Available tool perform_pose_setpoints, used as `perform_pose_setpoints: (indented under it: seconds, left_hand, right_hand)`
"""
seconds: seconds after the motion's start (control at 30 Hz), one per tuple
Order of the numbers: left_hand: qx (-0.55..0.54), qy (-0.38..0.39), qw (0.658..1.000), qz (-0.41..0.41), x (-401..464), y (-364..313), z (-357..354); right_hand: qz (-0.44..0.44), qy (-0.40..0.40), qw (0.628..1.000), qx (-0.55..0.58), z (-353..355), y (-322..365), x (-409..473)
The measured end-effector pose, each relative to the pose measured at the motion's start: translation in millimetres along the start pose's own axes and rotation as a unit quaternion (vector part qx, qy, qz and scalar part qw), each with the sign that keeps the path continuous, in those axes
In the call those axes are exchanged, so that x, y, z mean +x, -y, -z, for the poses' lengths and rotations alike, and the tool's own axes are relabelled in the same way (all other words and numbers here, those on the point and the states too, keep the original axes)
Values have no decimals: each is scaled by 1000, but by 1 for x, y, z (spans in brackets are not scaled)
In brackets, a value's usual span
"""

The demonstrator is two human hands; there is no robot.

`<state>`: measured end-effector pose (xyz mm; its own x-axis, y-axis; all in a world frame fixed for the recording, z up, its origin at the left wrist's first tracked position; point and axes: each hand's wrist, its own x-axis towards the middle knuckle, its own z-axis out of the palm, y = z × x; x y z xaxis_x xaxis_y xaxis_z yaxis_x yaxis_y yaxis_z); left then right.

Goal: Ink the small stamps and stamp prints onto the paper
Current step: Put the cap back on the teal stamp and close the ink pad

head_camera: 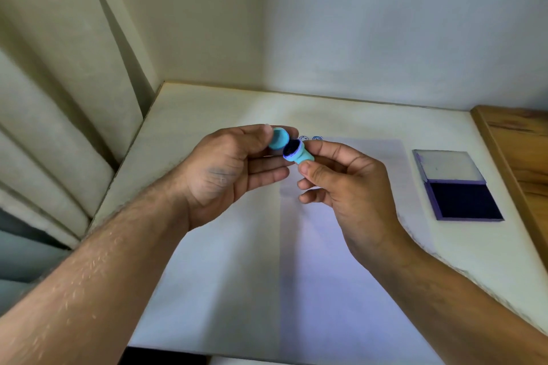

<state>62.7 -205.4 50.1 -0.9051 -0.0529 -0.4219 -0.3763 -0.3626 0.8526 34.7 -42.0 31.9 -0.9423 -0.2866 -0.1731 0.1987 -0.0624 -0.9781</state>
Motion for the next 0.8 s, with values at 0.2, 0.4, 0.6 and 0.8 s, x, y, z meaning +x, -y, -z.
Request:
perform_pose_setpoints:
  seconds: [0.2, 0.4, 0.6, 0.8]
  left_hand:
    - [26, 49, 998, -13, 1, -1, 3]
    - [45, 19, 998, -50, 5, 3, 4]
    - [54, -5, 997, -60, 7, 2, 5]
    - [52, 0, 997, -58, 7, 1, 3]
  right_hand:
    - [42, -10, 997, -66, 2, 1, 1]
    - [83, -46, 989, -115, 1, -1, 0]
    - [176, -75, 956, -220, 2, 0, -3]
    - [304, -93, 892, -322, 6, -1, -2]
